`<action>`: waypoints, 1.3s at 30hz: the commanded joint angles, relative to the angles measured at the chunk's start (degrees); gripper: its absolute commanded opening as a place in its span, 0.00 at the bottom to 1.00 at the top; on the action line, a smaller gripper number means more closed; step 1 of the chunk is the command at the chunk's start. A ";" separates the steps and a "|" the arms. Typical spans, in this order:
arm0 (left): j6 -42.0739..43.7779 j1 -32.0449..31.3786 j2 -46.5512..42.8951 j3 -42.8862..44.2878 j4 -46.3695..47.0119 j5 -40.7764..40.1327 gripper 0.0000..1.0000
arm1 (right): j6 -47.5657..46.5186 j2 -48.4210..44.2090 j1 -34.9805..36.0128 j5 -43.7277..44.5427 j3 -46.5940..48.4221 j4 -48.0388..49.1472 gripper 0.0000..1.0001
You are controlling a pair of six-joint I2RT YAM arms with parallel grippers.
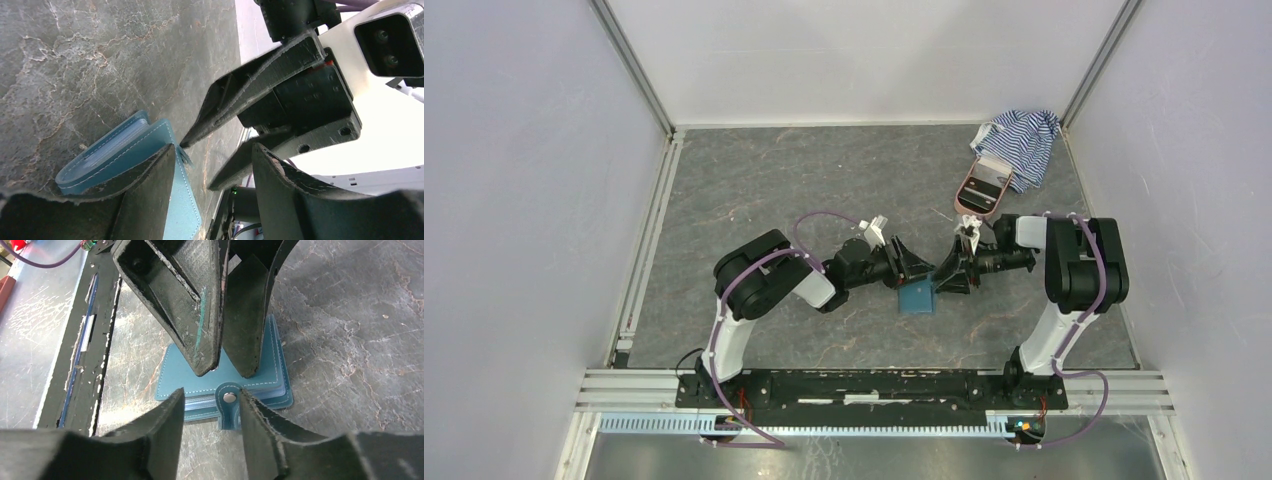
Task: Put the credit cards into the card holder
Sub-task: Close the card holder at the center of the board.
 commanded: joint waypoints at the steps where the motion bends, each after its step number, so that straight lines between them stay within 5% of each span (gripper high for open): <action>1: 0.67 0.18 -0.51 0.25 1.19 0.41 0.65 | -18.24 -1.09 0.12 -12.85 2.01 -21.42 0.62; 2: 0.75 0.18 -0.72 0.08 1.26 0.38 0.65 | -18.00 -1.53 0.13 -12.49 2.43 -21.37 0.97; 15: 4.25 1.78 -6.45 2.43 -2.83 1.03 0.65 | -18.62 -17.15 -7.11 -0.06 8.46 -19.65 0.98; 17: 5.91 2.09 -8.71 3.51 -5.29 1.25 0.65 | -6.24 -21.65 -7.42 5.78 7.90 -9.87 0.98; 20: 10.02 2.28 -12.53 4.76 -10.68 0.94 0.66 | 20.17 -33.44 -7.16 21.97 0.07 18.86 0.98; 22: 13.43 2.37 -15.43 4.86 -14.24 0.30 0.66 | 26.35 -41.31 -7.21 31.22 -3.29 28.75 0.98; 25: 19.57 2.48 -20.94 3.89 -19.65 -1.74 0.67 | 37.98 -45.75 -7.42 31.54 -3.64 32.96 0.98; 28: 27.82 2.49 -28.62 0.92 -25.63 -7.11 0.67 | 40.96 -42.23 -5.75 16.62 -3.00 25.71 0.98; 31: 35.58 2.38 -38.00 -3.51 -30.73 -14.11 0.70 | 43.69 -43.53 4.52 26.73 -5.01 24.72 0.98; 33: 38.84 2.42 -44.74 -7.15 -32.11 -16.83 0.82 | 51.41 -49.57 8.66 34.76 -10.89 32.20 0.94; 35: 39.46 3.09 -48.53 -10.38 -33.25 -18.18 0.98 | 56.05 -50.25 10.91 39.41 -11.49 32.40 0.75; 37: 37.58 4.46 -49.28 -12.10 -34.21 -13.98 1.00 | 56.56 -48.43 11.67 40.17 -10.71 29.82 0.61; 39: 35.00 5.03 -46.92 -11.89 -36.37 -9.34 0.96 | 56.56 -46.35 13.33 41.88 -10.77 28.59 0.58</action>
